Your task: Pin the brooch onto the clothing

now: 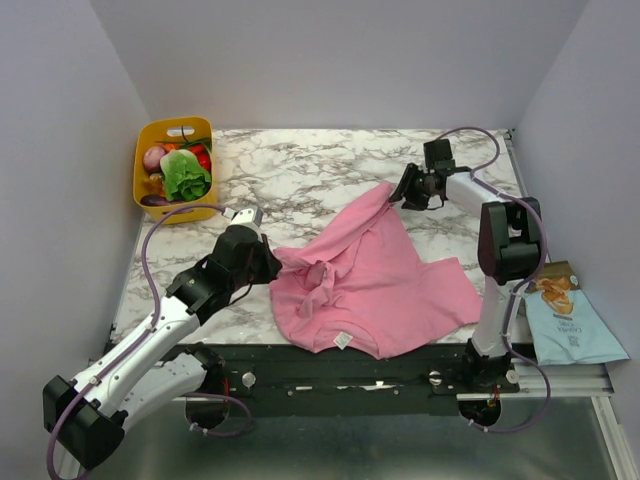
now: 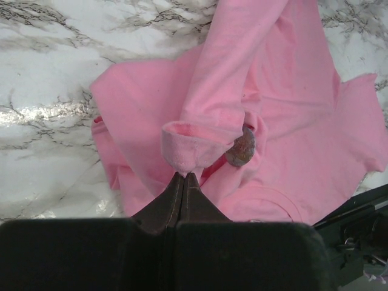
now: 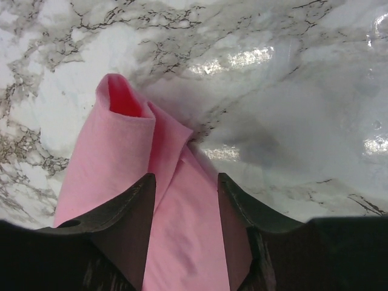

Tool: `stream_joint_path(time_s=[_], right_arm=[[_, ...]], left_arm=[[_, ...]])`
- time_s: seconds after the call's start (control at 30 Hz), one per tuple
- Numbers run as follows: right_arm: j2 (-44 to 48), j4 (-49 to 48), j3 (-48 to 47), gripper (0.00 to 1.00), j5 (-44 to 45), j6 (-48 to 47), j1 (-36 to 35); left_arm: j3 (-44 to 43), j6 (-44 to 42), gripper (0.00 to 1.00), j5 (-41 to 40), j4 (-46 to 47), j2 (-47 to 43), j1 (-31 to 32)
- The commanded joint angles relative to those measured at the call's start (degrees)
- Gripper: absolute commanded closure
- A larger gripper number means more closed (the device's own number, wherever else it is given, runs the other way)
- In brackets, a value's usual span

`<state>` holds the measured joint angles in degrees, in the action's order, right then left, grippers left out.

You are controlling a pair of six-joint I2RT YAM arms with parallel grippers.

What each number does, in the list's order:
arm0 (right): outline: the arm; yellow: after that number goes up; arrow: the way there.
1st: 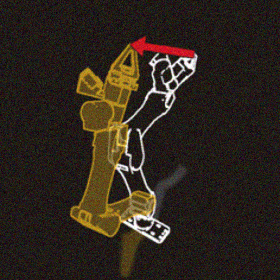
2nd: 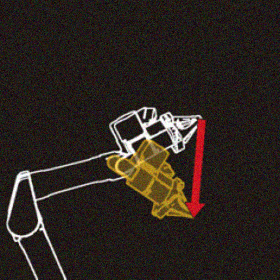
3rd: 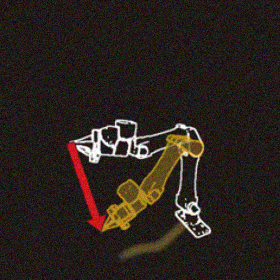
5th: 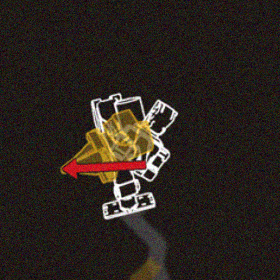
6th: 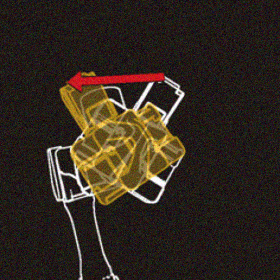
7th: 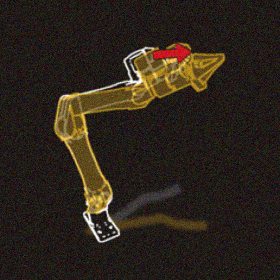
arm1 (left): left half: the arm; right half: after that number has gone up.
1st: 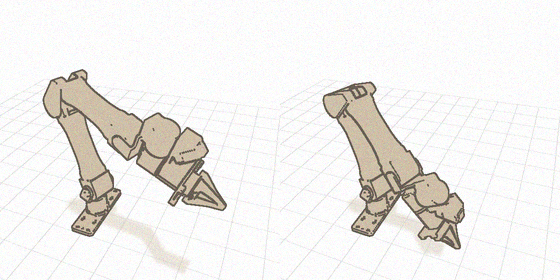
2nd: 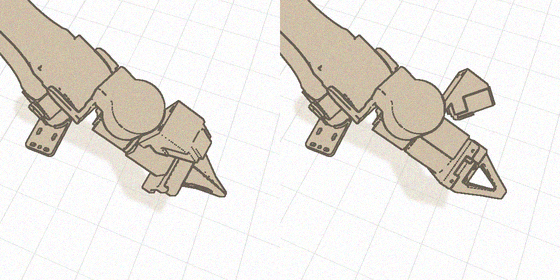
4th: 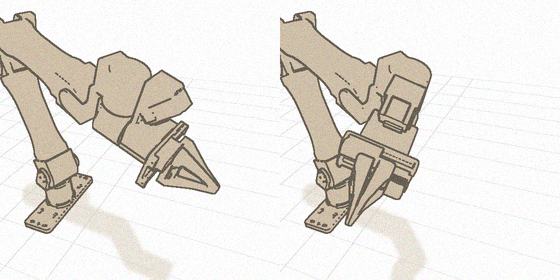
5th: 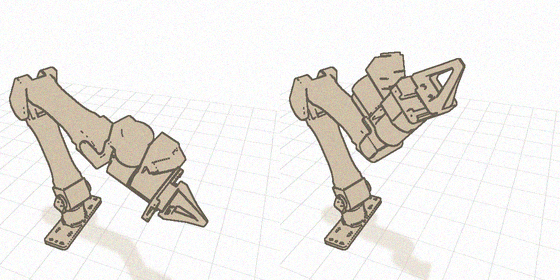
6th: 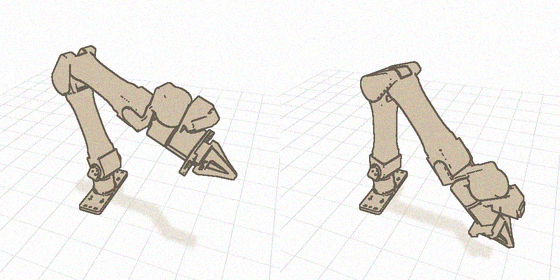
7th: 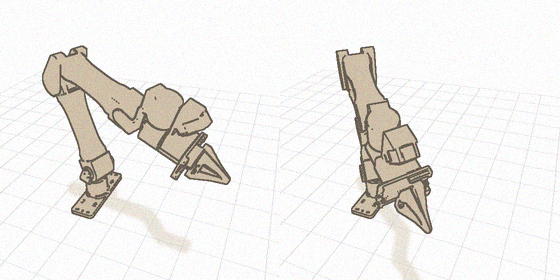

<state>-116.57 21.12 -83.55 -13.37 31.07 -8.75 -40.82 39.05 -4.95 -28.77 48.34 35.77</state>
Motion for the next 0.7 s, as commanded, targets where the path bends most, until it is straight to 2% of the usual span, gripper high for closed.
stream_joint_path(time_s=[0.0, 0.33, 0.6, 0.63, 0.67], right_arm=[[-2.95, 1.37, -3.54, 0.53, -1.92, 0.75, 0.58], [-9.19, 3.83, -10.23, 0.57, -5.09, 1.8, 1.02], [-10.87, 4.19, -11.37, 0.57, -5.44, 2.15, 1.55], [-10.95, 4.1, -11.55, 0.63, -5.53, 2.07, 1.55], [-11.13, 4.1, -11.72, 0.63, -5.62, 2.07, 1.72]], left_arm=[[-0.14, -0.38, 1.0, -0.15, 1.18, -0.61, 0.35], [0.48, -0.2, 1.0, 0.03, 1.53, -0.7, 0.35], [0.39, -0.29, 1.0, 0.2, 1.79, -0.44, 0.35], [0.39, -0.29, 1.0, 0.2, 1.88, -0.35, 0.35], [0.39, -0.37, 1.0, 0.2, 2.05, -0.44, 0.35]])
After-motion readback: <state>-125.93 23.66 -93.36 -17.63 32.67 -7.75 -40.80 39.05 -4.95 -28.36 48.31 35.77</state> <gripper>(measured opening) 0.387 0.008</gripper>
